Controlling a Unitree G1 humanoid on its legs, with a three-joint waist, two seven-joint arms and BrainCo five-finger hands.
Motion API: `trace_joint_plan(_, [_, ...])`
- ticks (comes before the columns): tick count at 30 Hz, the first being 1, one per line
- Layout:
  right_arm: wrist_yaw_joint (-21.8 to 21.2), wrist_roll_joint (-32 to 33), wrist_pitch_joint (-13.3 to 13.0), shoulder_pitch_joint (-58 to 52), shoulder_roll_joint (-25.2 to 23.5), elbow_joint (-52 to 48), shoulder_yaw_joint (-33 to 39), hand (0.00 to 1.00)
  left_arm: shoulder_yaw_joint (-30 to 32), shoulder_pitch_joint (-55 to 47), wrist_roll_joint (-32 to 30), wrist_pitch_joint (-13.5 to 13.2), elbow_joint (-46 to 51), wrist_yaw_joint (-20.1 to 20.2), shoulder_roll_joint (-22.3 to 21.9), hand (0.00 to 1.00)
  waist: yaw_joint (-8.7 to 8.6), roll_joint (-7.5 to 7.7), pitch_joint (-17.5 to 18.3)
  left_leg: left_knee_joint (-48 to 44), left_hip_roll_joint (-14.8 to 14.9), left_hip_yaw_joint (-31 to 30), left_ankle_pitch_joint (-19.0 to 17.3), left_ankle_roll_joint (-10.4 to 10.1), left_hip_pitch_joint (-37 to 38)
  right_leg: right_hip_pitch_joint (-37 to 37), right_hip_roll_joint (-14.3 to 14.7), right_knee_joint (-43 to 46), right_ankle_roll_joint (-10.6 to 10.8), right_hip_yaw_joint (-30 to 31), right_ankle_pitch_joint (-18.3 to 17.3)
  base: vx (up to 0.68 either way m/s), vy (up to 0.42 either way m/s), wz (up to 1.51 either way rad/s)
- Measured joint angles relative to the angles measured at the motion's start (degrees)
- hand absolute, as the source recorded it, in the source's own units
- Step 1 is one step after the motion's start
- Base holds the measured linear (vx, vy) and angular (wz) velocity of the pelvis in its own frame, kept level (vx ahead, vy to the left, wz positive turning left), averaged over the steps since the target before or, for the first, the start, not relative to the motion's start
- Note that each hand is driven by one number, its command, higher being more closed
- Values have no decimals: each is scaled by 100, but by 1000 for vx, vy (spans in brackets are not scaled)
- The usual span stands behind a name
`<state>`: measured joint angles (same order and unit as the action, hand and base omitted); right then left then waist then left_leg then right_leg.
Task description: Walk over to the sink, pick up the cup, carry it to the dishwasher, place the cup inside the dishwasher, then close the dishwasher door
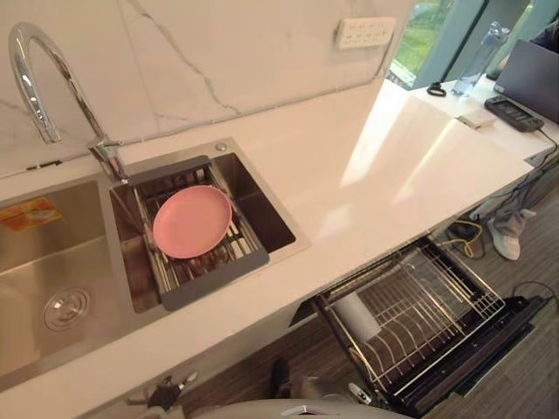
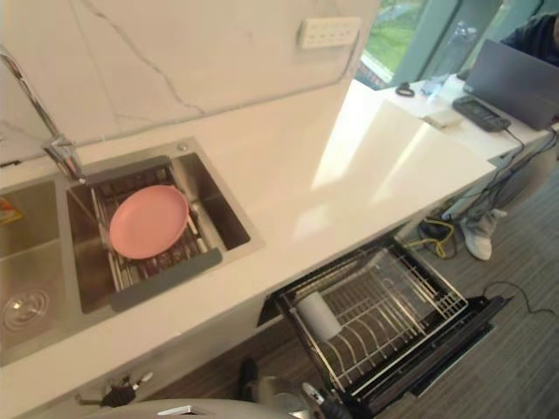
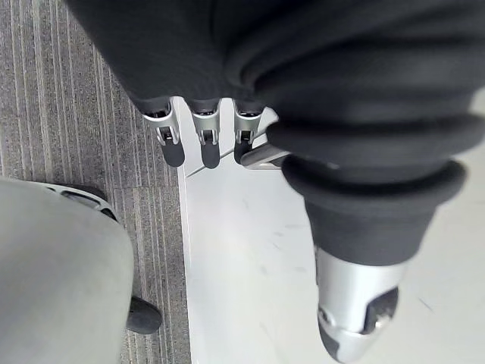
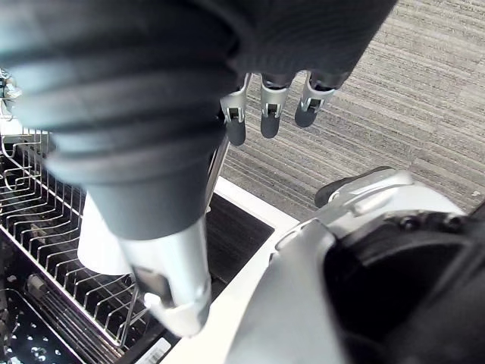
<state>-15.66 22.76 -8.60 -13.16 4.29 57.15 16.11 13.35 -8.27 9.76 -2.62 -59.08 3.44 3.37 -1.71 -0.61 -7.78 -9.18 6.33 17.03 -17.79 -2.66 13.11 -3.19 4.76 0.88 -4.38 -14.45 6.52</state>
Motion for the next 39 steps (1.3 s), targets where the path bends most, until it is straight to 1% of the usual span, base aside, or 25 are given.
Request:
trace_joint_plan(2, [-4, 52, -55, 32, 12, -3, -14, 0, -1, -1, -55, 1, -2, 54, 22, 0, 82, 35, 48, 46, -73, 24, 11, 4, 9, 241, 15, -570, 38, 73, 331, -13, 54, -8])
trace_joint_plan(3, [-7, 86, -77, 63, 9, -3, -14, 0, -4, -1, -117, 4, -10, 59, 18, 0, 116, 29, 52, 46, -95, 38, 10, 5, 21, 229, 9, -578, 32, 126, 367, -17, 67, -12])
trace_joint_plan(7, [-61, 454, -258, 152, -56, -24, -19, 0, -13, -2, -347, 16, -23, 61, 24, 0, 115, 6, 78, 87, -166, 34, 7, 9, 27, 211, -53, -602, 91, 150, 392, -8, 67, -3])
trace_joint_plan(9, [-95, 683, -289, 206, -87, -82, -20, 0, -16, 1, -450, 15, -39, 61, 24, 0, 123, -9, 84, 153, -189, 35, 9, 14, 61, 208, -61, -602, 107, 160, 388, 10, 49, -2])
trace_joint_plan(10, [-139, 842, -323, 187, -129, -305, -23, 0, -9, 1, -510, 14, -56, 59, 21, 0, 122, -30, 97, 157, -188, 37, 4, 10, 64, 207, -59, -603, 140, 163, 365, 29, 40, -2])
trace_joint_plan(11, [-147, 903, -390, 177, -151, -527, -23, 0, -1, 0, -556, 14, -60, 56, 25, 0, 112, -51, 106, 173, -188, 42, 1, 7, 72, 203, -56, -603, 149, 171, 357, 33, 38, -3])
trace_joint_plan(14, [-104, 997, -454, 178, -132, -1007, -8, 0, 15, -22, -561, 14, -61, 51, 24, 0, 109, -89, 128, 219, -187, 91, 1, 5, 94, 182, -41, -603, 154, 207, 351, 36, 35, -7])
trace_joint_plan(17, [8, 1302, -506, 178, -136, -1814, 84, 0, 134, -54, -565, 8, -56, 47, -5, 0, 114, -106, 139, 219, -179, 211, 1, 2, 96, 144, -25, -603, 161, 273, 343, 28, 33, -13])
trace_joint_plan(19, [201, 1443, -523, 178, -140, -2500, 288, 0, 207, -97, -663, 4, -27, 47, -26, 0, 108, -111, 146, 199, -177, 266, 2, 1, 103, 136, -24, -603, 178, 286, 330, 31, 38, -7])
trace_joint_plan(21, [288, 1534, -542, 181, -140, -2847, 434, 0, 270, -155, -664, -4, 9, 48, -50, 0, 113, -107, 149, 163, -174, 339, 2, -1, 100, 134, -24, -603, 183, 300, 326, 23, 29, -6])
trace_joint_plan(23, [606, 1544, -593, 181, -151, -3305, 630, 0, 344, -214, -663, -4, 13, 49, -80, 0, 107, -110, 162, 129, -172, 378, 1, -3, 102, 139, -32, -603, 194, 304, 306, 21, 29, -5])
trace_joint_plan(24, [660, 1576, -609, 184, -162, -3416, 701, 0, 349, -226, -662, -4, 26, 60, -121, 0, 110, -112, 166, 127, -172, 396, 1, -3, 106, 137, -33, -603, 177, 304, 290, 0, 0, 0])
trace_joint_plan(25, [801, 1637, -627, 181, -167, -3639, 800, 0, 352, -274, -659, 5, 115, 67, -124, 0, 108, -104, 178, 111, -170, 443, 2, -3, 122, 130, -36, -603, 160, 304, 271, 0, 0, 0])
trace_joint_plan(27, [989, 1703, -636, 131, -227, -4056, 1057, 0, 357, -367, -648, 14, 239, 73, -162, 0, 107, -95, 195, 20, -157, 535, 3, -6, 95, 140, -49, -603, 180, 304, 244, 0, 0, 0])
trace_joint_plan(29, [1302, 1763, -701, 30, -368, -4813, 1369, 0, 357, -459, -635, 12, 251, 52, -209, 0, 90, -138, 290, 22, -151, 613, 26, -31, 98, 125, -51, -603, 173, 272, 210, 0, 0, 0])
trace_joint_plan(30, [1373, 1755, -740, -20, -393, -5027, 1395, 0, 355, -495, -626, 12, 284, 45, -225, 0, 89, -149, 325, 39, -155, 635, 49, -44, 98, 121, -54, -602, 169, 260, 205, -7, -30, 3])
trace_joint_plan(32, [1565, 1734, -768, -175, -437, -5883, 1395, 0, 356, -681, -597, 3, 526, 6, -299, 0, 68, -159, 393, 41, -172, 667, 112, -16, 86, 127, -85, -602, 165, 150, 183, 8, -40, 7])
trace_joint_plan(33, [1576, 1726, -783, -197, -452, -6100, 1382, 0, 356, -721, -597, 2, 588, -32, -325, 0, 54, -167, 407, 42, -170, 668, 116, -10, 83, 129, -87, -602, 164, 125, 177, -5, -47, 11])
trace_joint_plan(34, [1578, 1702, -807, -198, -499, -6527, 1361, 0, 362, -788, -596, -6, 691, -77, -370, 0, 39, -153, 433, 42, -170, 670, 133, 20, 76, 128, -91, -602, 163, 99, 169, -12, -43, 9])
trace_joint_plan(36, [1549, 1503, -794, -194, -601, -7205, 1239, 0, 357, -867, -597, -21, 808, -98, -415, 0, 47, -125, 492, 46, -170, 687, 155, 56, 63, 125, -105, -602, 160, -25, 149, -18, -43, 7])
trace_joint_plan(37, [1517, 1502, -782, -190, -602, -7368, 1156, 0, 353, -895, -597, -21, 850, -107, -427, 0, 46, -124, 510, 52, -169, 692, 157, 58, 62, 126, -114, -602, 160, -81, 148, -27, -36, 5])
trace_joint_plan(38, [1428, 1498, -713, -187, -601, -7682, 975, 0, 345, -927, -597, -23, 902, -129, -440, 0, 53, -115, 537, 65, -170, 702, 160, 65, 58, 121, -125, -602, 161, -187, 146, -38, -28, 0])
trace_joint_plan(39, [1285, 1426, -623, -180, -602, -7954, 798, 0, 344, -939, -600, -25, 931, -142, -440, 0, 71, -90, 562, 133, -174, 722, 197, 128, 62, 100, -135, -602, 171, -236, 140, -36, -30, -2])
